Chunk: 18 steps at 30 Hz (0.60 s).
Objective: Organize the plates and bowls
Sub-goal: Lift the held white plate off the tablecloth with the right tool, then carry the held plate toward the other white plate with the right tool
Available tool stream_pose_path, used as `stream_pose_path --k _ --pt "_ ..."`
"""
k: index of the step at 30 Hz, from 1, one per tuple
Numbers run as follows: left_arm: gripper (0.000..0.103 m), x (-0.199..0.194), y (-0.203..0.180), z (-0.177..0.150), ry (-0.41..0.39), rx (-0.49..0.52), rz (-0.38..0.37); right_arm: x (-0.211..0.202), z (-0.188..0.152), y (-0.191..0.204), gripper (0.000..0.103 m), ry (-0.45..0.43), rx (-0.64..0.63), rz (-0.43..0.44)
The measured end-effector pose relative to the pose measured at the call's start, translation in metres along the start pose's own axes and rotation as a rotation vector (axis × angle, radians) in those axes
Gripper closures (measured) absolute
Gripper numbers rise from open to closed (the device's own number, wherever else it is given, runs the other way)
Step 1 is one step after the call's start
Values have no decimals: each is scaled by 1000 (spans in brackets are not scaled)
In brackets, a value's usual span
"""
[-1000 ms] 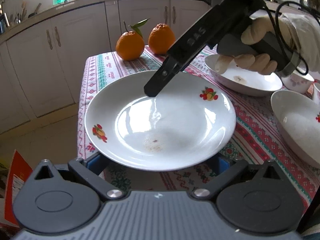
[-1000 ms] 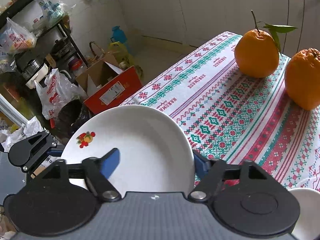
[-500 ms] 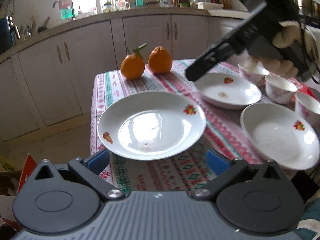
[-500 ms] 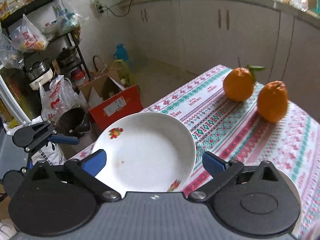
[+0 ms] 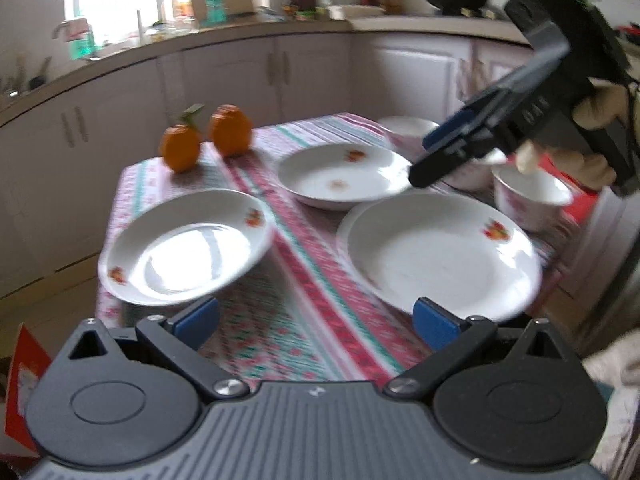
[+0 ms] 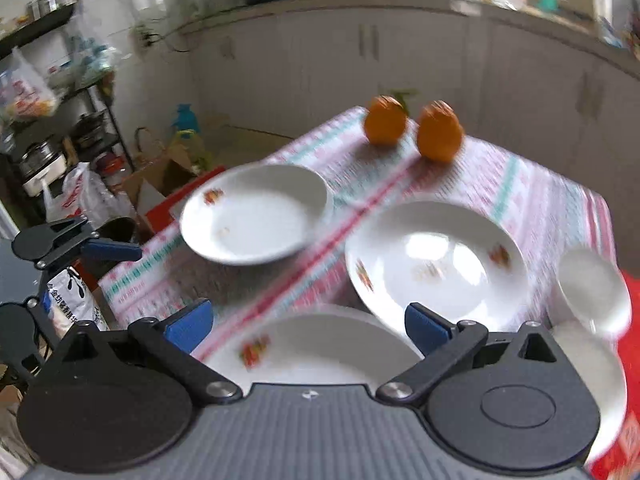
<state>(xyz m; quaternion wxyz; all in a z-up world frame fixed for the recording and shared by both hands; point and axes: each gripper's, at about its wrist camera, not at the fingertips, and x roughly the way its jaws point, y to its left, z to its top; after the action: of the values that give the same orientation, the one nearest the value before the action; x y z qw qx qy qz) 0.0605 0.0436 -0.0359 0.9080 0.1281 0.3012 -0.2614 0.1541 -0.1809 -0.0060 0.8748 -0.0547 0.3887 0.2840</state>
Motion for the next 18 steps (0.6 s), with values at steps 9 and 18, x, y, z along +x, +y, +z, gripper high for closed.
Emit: stream_pose_path --k 9,18 --pt "1 21 -55 -13 29 141 -95 -4 -31 -30 1 64 74 -10" --pt "1 38 -72 -12 38 158 -130 14 -24 -46 16 148 90 0"
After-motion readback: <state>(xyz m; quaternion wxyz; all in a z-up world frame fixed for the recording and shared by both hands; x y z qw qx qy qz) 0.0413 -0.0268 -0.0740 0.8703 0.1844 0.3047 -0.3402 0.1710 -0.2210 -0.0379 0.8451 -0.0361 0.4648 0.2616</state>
